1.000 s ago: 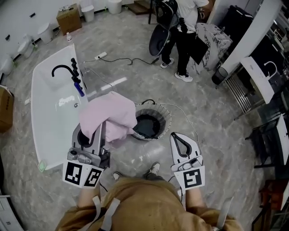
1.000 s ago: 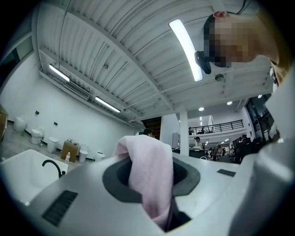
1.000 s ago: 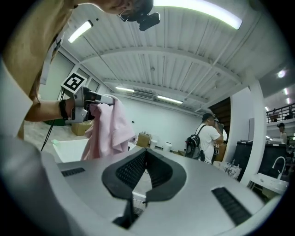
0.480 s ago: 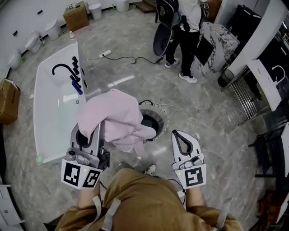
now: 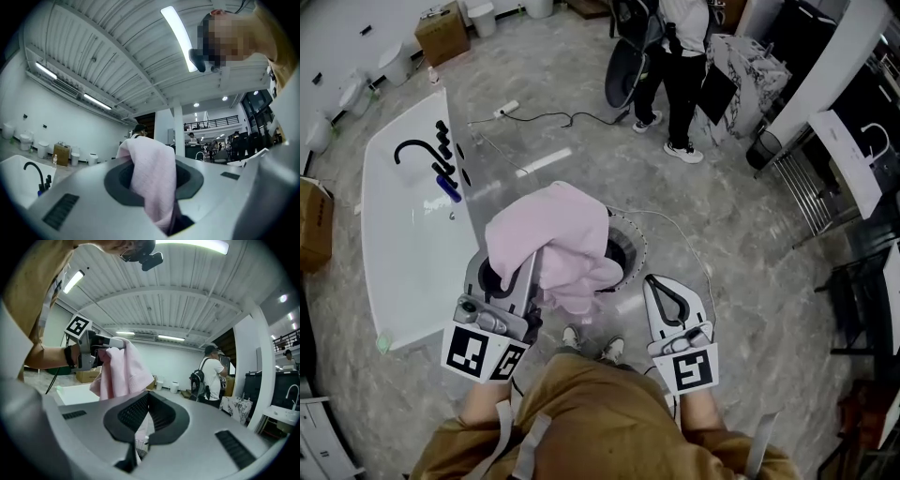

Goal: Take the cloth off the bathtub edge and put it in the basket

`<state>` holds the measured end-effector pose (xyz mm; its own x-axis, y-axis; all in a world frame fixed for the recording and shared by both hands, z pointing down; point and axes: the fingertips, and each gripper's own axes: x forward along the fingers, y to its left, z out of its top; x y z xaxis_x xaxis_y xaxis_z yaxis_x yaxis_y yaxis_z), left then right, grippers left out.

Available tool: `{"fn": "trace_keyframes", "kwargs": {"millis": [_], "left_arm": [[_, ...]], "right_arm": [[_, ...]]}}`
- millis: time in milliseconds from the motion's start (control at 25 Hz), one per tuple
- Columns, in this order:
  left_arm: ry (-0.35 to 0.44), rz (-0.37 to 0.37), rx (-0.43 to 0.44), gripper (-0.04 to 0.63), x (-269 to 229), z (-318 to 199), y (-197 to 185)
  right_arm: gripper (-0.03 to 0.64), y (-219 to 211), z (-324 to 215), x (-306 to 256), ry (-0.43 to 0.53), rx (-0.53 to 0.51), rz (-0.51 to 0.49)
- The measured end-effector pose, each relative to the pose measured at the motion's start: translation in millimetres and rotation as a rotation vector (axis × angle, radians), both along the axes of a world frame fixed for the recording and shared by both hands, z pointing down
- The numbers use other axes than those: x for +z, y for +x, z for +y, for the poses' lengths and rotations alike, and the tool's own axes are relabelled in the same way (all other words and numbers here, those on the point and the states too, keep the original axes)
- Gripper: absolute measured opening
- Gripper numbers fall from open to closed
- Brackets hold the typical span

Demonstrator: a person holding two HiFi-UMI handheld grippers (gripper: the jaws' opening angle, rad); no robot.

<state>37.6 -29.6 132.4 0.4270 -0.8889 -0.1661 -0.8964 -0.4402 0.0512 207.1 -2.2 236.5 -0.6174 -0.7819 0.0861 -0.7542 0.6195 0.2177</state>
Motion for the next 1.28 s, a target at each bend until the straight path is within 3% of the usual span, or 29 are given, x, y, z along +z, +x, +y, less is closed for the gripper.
{"fn": "trace_keyframes", "kwargs": {"millis": [240, 800, 1040, 1280], "left_arm": [[-0.041, -0.019, 0.037, 0.101, 22, -36, 7], [-0.030, -0.008, 0.091, 0.101, 27, -101, 8], [-0.116, -0.031, 0.131, 0.102, 100, -124, 21], [-0.226, -0.062, 0.171, 0.103, 224, -147, 31]], "right_arm": [[0.003, -8, -11, -4, -0.010, 0.022, -0.014], [0.005, -11, -44, -1, -0.031, 0.088, -0.007], [0.005, -9, -67, 40, -0.109, 0.127, 0.028], [0.003, -23, -105, 126, -0.184, 0.119, 0.062]]}}
